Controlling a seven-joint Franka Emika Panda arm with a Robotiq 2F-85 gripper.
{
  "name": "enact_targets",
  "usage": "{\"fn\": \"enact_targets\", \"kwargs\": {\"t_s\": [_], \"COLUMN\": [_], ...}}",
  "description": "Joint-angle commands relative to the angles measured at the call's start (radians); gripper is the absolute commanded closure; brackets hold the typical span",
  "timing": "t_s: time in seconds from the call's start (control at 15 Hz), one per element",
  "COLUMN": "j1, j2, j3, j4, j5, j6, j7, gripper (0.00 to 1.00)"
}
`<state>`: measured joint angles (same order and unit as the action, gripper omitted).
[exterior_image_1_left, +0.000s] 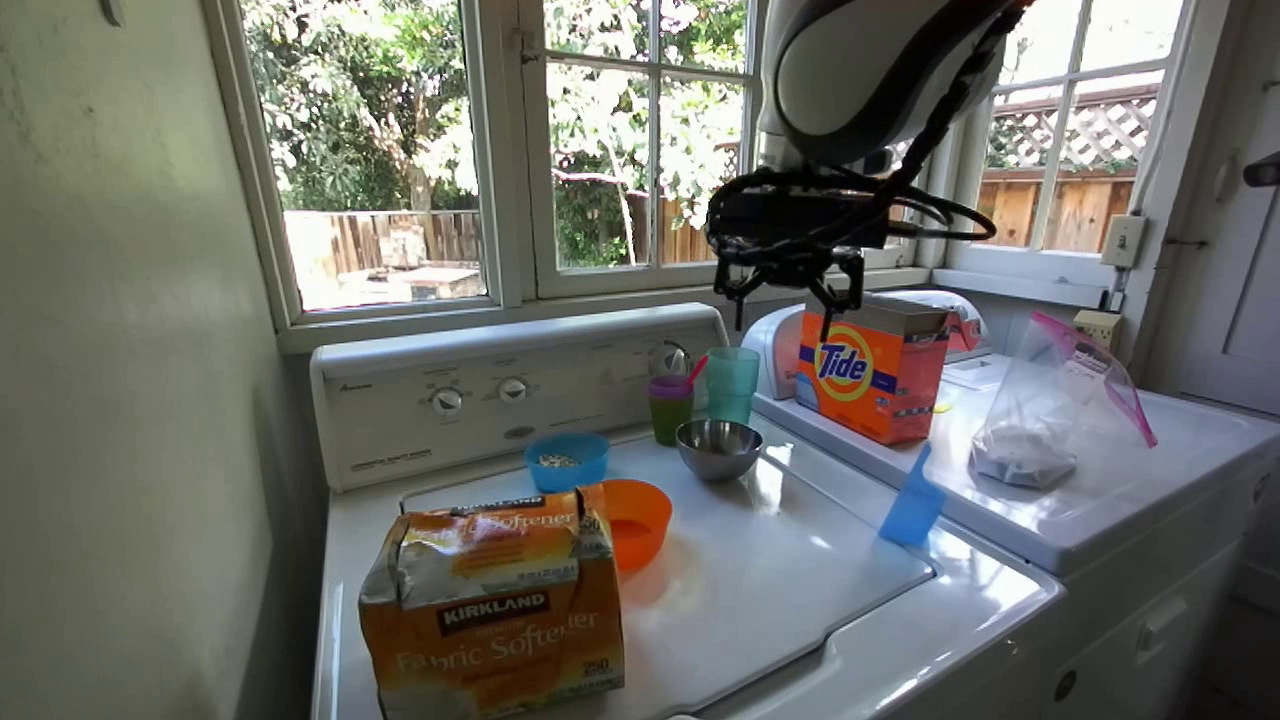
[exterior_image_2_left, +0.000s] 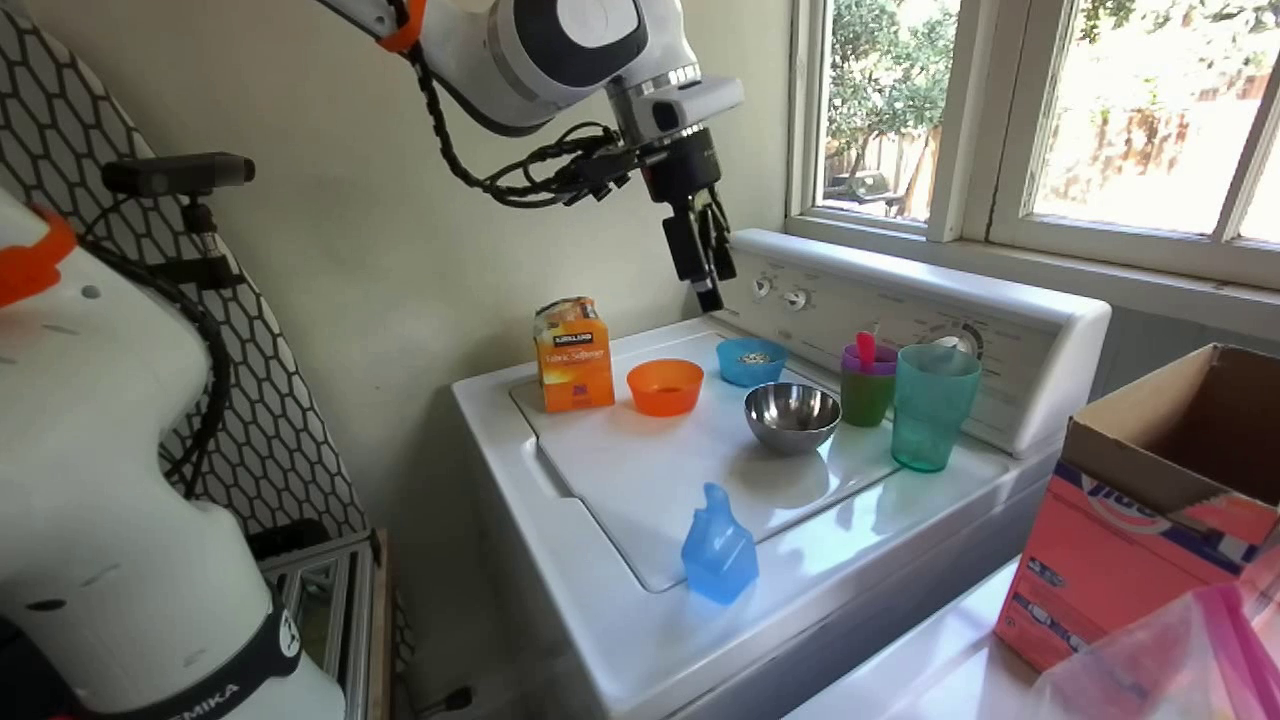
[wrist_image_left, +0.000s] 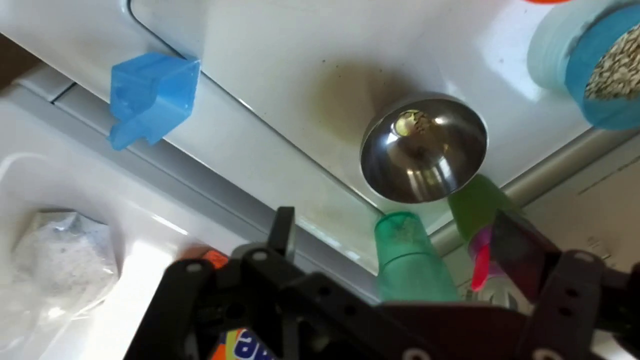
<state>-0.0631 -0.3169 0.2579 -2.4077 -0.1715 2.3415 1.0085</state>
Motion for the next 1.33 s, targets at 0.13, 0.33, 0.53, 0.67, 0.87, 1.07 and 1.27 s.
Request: {"fn": "enact_targets", "kwargs": {"t_s": [0.13,0.33,0.53,0.67,0.87,1.07,1.27], "j1": [-0.036,-0.026,-0.026,-0.020,-0.015,-0.018,-0.026], "j2": [-0.126,-0.136,-0.135,-0.112,-0.096,-0.057,-0.054], "j3": [-0.011,-0.045,-0.096,-0.087,-0.075,-0.124,-0.174], "j4": [-0.057,-0.076,-0.112,-0.076,-0.059,-0.071,-0.109], "j5": [-0.086,-0.066,-0.032,-0.062,-0.079,-0.072,-0.047], "j6": [-0.219,-0.366,-0.338,-0.361,-0.365,-0.287,-0.188], "j7": [0.208,0.193,0.184,0.176,0.179,0.080,-0.003], "gripper": [0.00,0.00,0.00,0.00,0.00,0.00,0.00]}}
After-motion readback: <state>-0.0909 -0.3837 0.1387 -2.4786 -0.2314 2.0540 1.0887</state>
